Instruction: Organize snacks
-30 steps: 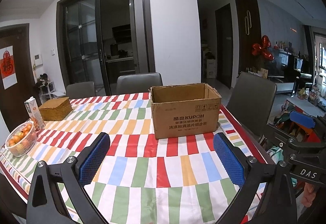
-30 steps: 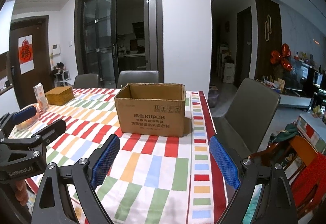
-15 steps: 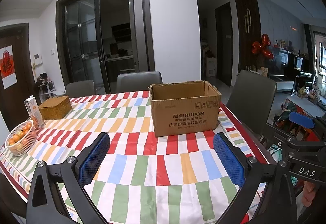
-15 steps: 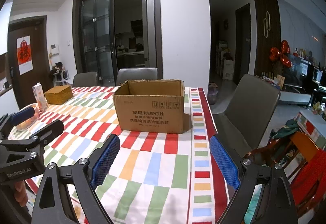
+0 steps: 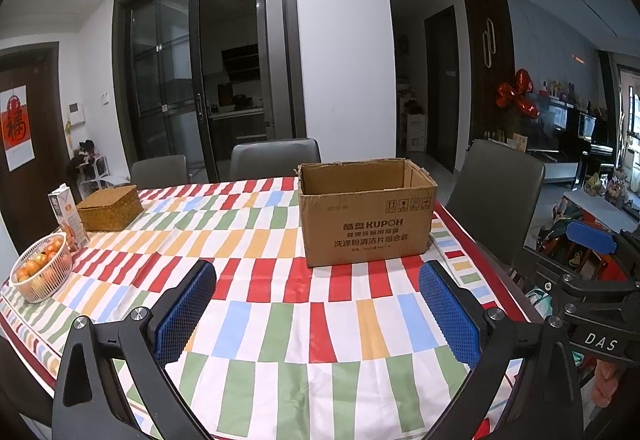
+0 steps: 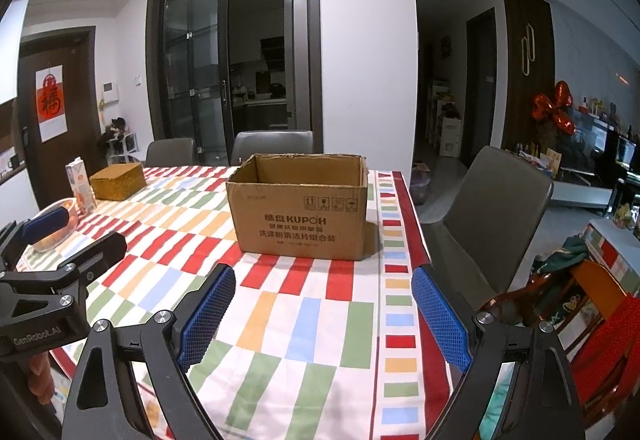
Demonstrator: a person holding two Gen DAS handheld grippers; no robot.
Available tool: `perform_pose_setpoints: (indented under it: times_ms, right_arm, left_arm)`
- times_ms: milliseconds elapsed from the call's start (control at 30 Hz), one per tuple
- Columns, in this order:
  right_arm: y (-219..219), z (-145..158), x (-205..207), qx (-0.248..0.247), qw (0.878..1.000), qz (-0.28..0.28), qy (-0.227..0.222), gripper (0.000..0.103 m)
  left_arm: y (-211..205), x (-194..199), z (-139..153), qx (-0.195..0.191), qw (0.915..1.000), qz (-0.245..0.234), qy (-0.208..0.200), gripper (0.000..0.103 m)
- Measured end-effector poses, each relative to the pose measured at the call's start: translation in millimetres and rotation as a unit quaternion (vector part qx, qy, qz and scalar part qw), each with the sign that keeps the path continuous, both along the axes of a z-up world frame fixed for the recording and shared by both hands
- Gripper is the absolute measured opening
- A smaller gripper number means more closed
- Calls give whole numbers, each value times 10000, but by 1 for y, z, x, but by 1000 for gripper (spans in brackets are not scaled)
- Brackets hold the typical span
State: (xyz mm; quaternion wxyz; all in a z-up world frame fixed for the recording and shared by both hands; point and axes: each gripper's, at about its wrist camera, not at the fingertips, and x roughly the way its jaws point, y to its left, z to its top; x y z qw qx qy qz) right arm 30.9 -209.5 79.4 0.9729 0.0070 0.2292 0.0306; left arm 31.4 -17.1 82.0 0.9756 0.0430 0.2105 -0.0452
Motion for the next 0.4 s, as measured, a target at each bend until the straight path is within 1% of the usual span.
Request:
perform_pose_setpoints:
  times_ms: [400]
  right_arm:
    - [1, -1, 0, 19, 10000, 0, 15, 91]
  left_arm:
    - [0, -1, -4, -18, 10000, 15, 18, 103]
